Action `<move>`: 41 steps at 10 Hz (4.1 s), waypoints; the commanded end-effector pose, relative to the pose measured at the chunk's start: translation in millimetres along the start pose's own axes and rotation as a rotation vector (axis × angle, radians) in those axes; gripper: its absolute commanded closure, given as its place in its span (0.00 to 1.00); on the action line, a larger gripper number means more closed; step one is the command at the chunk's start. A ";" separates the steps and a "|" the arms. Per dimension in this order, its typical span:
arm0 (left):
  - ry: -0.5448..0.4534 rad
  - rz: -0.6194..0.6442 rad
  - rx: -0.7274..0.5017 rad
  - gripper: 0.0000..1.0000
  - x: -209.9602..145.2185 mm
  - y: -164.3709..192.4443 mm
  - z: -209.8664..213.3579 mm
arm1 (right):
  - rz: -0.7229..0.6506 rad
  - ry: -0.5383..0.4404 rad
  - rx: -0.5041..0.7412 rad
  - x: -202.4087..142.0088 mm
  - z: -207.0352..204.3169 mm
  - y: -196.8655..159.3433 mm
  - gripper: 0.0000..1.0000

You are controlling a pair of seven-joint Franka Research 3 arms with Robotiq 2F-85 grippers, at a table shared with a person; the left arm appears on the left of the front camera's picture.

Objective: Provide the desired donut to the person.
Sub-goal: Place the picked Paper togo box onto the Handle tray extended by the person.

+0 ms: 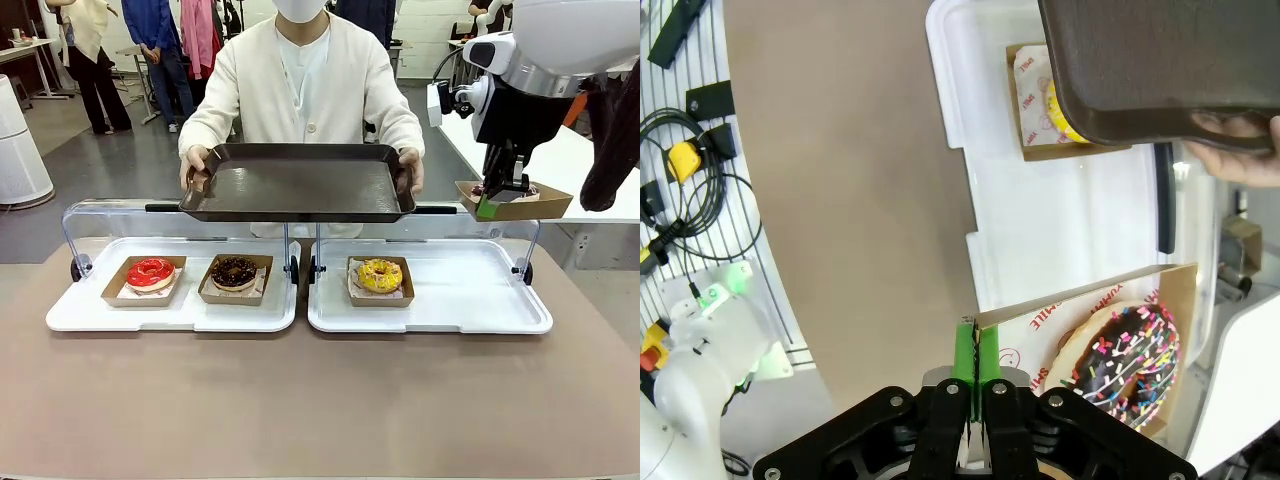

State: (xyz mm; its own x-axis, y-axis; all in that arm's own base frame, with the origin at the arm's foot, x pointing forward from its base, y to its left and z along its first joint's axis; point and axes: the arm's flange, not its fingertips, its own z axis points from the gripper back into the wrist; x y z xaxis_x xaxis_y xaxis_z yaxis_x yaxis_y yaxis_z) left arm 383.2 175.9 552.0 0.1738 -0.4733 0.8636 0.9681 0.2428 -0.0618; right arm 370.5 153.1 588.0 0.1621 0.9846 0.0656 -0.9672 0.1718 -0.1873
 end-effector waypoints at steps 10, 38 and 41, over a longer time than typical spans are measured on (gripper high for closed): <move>-0.002 -0.011 -0.003 0.00 0.7 -1.2 1.2 | 0.140 0.004 -0.065 150.8 50.4 -9.6 0.99; -0.002 -0.011 -0.003 0.00 0.7 -1.2 1.2 | 0.050 -0.050 0.076 205.9 -34.4 -127.6 0.00; -0.002 -0.011 -0.003 0.00 0.7 -1.2 1.2 | 0.049 -0.054 0.086 203.2 -34.2 -128.0 0.00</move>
State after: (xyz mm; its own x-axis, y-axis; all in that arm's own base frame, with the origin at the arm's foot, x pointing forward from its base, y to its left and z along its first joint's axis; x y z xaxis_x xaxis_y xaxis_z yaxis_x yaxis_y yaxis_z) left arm 383.3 175.6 552.3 0.1735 -0.4741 0.8632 0.9683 0.2421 -0.0617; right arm 535.3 338.0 589.7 0.1222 0.9879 0.0956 -0.9815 0.1346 -0.1362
